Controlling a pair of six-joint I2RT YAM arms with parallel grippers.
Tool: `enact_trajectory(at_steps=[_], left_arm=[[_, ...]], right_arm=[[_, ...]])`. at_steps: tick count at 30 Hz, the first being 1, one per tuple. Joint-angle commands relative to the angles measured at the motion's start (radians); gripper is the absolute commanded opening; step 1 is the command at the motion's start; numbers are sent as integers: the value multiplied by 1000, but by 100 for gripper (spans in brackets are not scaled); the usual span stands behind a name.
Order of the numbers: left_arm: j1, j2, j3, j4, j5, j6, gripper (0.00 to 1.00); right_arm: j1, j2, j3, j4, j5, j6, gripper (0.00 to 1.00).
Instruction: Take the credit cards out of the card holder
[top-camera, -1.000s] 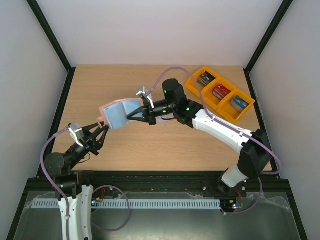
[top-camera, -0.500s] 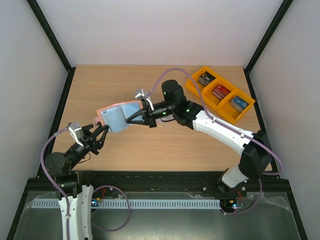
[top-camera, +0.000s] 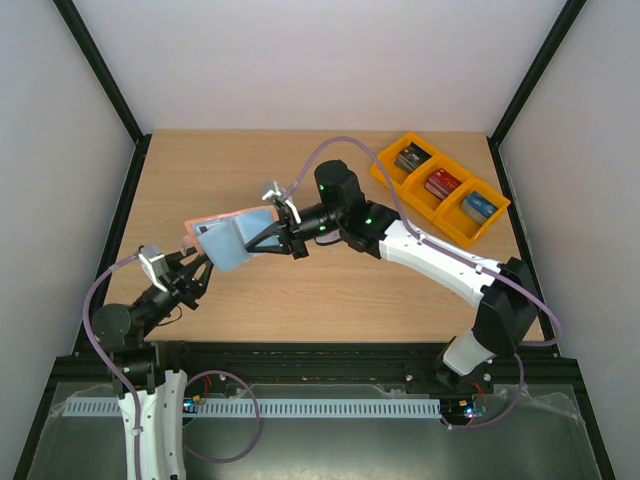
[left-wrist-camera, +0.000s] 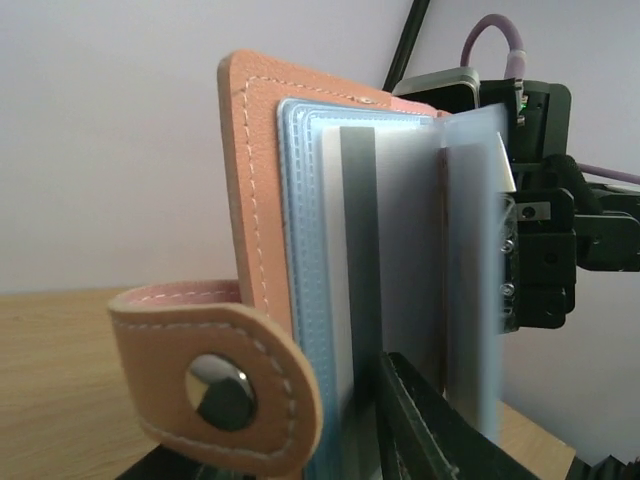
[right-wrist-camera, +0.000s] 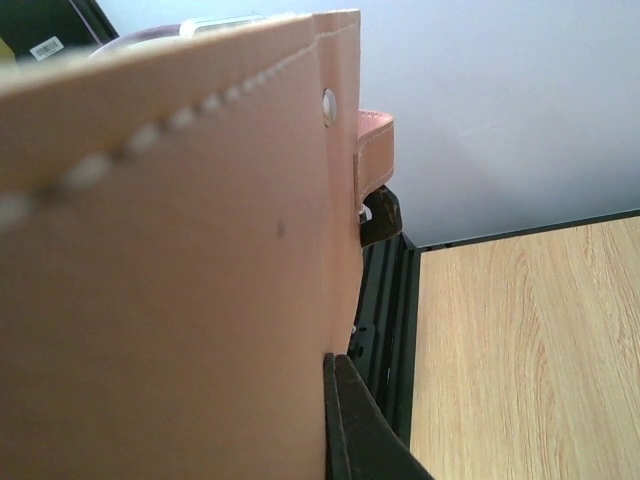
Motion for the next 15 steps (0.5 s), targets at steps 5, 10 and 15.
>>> enact_trajectory(at_steps=[5, 10, 15], left_arm=[[5, -31, -14, 58, 56, -21, 31], [6, -32, -17, 56, 62, -18, 12], [5, -34, 2, -11, 28, 46, 2]], right_arm=[[31, 58, 52, 78, 22, 30, 2], [33, 85, 63, 76, 31, 44, 5], [26, 62, 59, 10, 130, -22, 31]])
